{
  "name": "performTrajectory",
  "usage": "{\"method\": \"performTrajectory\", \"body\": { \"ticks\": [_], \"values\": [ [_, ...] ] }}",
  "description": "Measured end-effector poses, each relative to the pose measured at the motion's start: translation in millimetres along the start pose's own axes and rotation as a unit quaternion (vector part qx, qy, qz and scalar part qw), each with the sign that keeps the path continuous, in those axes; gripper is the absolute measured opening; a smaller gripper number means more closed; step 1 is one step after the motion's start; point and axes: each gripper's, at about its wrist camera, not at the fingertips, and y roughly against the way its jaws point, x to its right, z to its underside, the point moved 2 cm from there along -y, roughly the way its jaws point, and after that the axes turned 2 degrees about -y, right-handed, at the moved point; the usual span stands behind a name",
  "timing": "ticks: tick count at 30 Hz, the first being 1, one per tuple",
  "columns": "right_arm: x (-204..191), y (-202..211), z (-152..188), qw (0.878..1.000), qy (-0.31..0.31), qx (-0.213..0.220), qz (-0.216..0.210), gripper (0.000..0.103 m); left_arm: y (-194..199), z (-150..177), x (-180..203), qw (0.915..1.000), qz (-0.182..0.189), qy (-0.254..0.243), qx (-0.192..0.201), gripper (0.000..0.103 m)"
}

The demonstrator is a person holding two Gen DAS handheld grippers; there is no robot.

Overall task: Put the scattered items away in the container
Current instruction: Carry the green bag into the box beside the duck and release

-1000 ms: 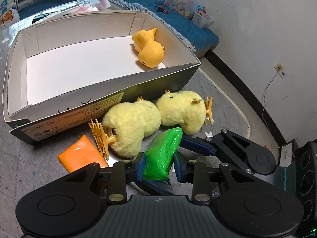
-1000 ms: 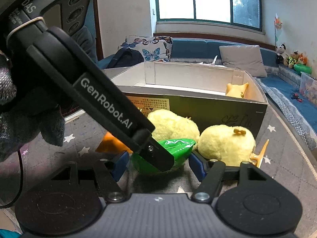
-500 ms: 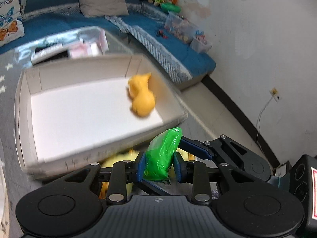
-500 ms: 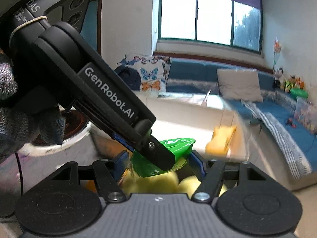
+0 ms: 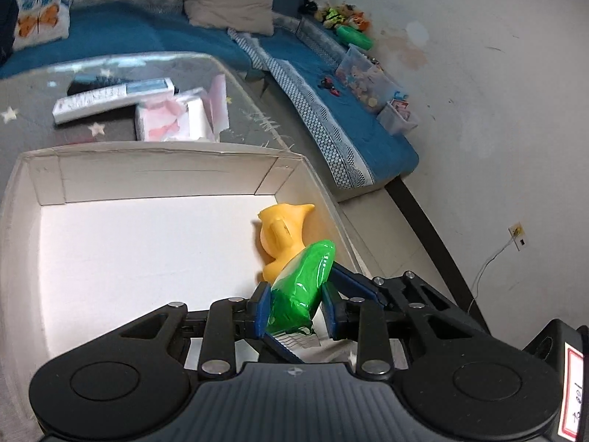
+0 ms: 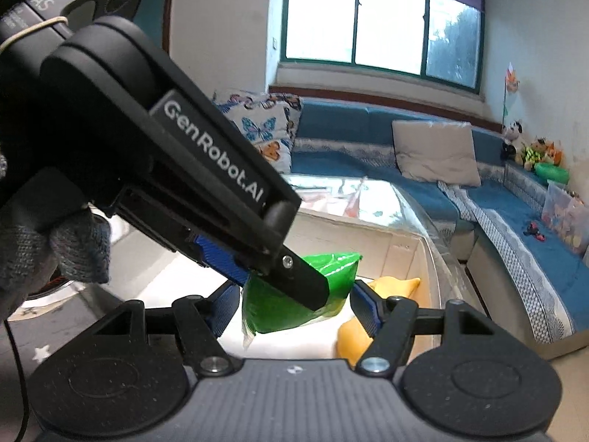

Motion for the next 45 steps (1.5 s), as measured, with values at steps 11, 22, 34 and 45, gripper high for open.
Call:
{"method": "performTrajectory", "body": {
  "ticks": [11,22,34,45],
  "values": [
    [19,-27,10,0.999,-0.018,-0.027,0.0,0.068,-27,-9,-10,0.9999,-0.001,0.009,-0.009,0.033],
    [20,-23,10,0.999,-0.033,-0.019,-0.014,0.068,-26,-11,-17,0.9997,-0.018,0.017,-0.004,0.033],
    [23,2,13,0.999,-0.046,0.002,-0.009,0.068,-6,3,-11,0.9989,-0.045,-0.011,0.004,0.033],
    [11,53,33,0.999,-0.049,0.018,-0.012,0.069,25,39,18,0.9959,-0.049,-0.07,0.029,0.033]
  ]
}}
